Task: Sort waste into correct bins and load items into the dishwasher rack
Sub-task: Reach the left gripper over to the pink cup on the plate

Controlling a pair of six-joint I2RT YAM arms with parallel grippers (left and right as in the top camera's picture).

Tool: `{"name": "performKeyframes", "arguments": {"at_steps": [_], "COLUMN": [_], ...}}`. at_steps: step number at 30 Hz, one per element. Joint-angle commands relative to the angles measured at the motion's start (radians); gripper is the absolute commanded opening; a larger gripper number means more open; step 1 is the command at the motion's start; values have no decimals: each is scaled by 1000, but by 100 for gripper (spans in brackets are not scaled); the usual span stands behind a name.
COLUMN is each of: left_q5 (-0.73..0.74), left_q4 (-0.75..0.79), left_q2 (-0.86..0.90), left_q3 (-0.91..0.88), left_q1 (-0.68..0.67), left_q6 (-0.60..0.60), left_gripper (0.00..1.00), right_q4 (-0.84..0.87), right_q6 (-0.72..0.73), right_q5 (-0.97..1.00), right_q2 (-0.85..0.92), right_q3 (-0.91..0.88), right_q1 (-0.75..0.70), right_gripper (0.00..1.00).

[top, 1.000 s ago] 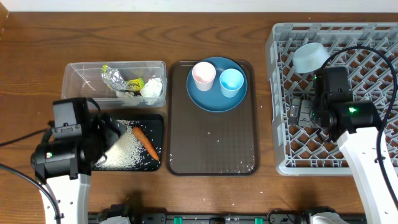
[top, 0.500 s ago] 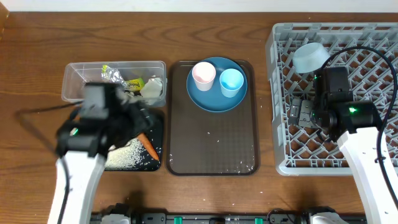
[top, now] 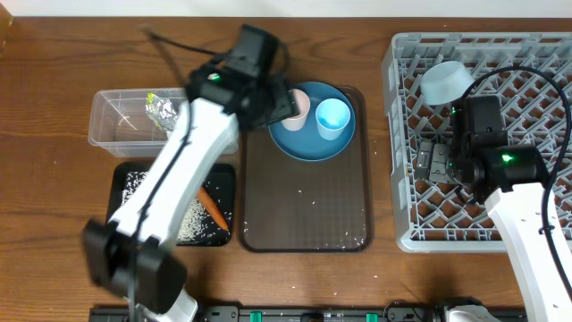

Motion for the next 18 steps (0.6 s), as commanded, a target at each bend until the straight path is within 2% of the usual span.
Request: {"name": "performKeyframes", "arguments": {"at_steps": [1, 5, 14, 18], "left_q5": [-101, -108, -120, -153], "left_q4": [43, 105, 185, 185], "left_q2": [86, 152, 262, 287], "left_q3": [13, 13, 13, 13], "left_q1": [-12, -3, 0, 0], "left_q6": [-3, -21, -25, -25], "left_gripper": [72, 66, 66, 61], "right_q4": [2, 2, 2, 2], "right_q6": [9, 9, 9, 9], "right_q5": [8, 8, 8, 8], "right_q2": [-3, -3, -3, -3], "right_q3": [14, 14, 14, 14], "right_q1": [-7, -7, -7, -7], "right_gripper": [99, 99, 99, 99]}}
